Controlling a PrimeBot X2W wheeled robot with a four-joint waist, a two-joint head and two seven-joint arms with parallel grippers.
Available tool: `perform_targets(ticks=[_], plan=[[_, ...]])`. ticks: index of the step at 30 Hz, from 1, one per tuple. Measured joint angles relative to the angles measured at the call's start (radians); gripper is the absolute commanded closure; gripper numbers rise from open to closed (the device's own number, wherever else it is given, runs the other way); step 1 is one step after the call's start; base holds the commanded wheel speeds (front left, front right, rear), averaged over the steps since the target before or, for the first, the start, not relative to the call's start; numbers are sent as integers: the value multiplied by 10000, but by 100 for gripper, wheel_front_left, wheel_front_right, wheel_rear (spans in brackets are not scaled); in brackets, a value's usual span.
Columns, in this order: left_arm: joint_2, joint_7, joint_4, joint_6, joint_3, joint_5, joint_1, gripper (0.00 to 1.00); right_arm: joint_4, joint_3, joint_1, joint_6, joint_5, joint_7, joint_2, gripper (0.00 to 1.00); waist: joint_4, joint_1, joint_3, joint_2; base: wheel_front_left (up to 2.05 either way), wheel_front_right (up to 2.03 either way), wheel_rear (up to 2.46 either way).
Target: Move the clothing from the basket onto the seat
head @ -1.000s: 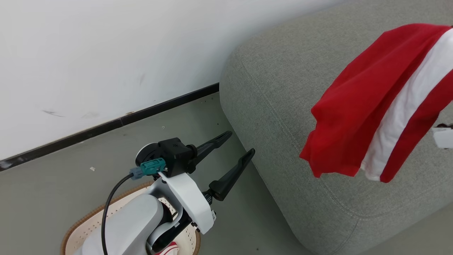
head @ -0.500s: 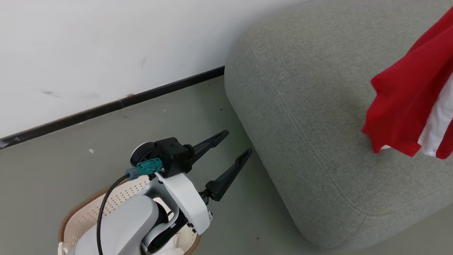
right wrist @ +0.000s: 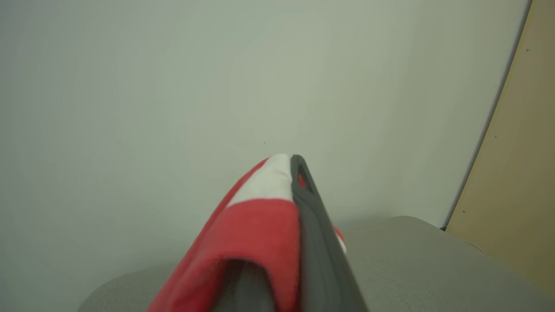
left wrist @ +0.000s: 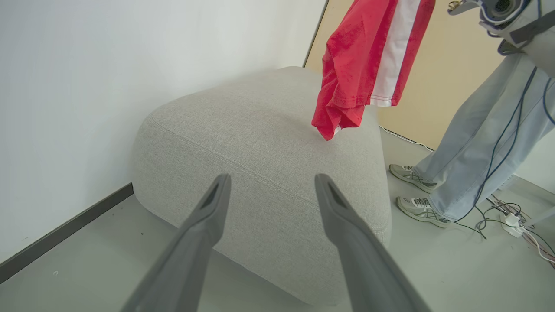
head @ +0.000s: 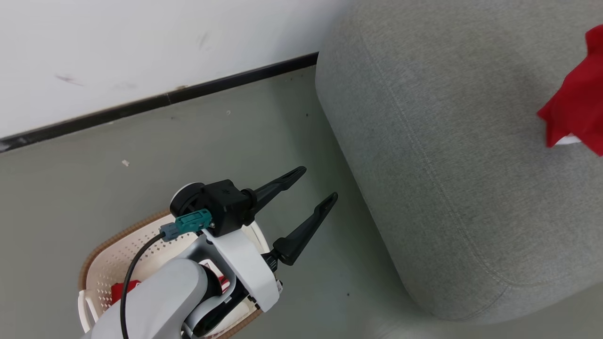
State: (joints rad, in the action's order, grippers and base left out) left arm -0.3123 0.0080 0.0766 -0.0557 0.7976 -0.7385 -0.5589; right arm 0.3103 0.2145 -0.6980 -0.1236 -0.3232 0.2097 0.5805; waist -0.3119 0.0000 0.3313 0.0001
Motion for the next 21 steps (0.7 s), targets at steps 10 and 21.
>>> perform_targets(ticks=[10, 21], plan=[[-113, 88, 692, -48, 6, 286, -137, 0, 1308, -219, -751, 0, 284, -265, -180, 100, 394, 0, 800, 0, 0, 0, 0], [-211, 134, 1012, -234, 69, 472, -665, 0, 2522, -502, -877, 0, 422, -456, -859, 100, 791, 0, 1569, 0, 0, 0, 0]])
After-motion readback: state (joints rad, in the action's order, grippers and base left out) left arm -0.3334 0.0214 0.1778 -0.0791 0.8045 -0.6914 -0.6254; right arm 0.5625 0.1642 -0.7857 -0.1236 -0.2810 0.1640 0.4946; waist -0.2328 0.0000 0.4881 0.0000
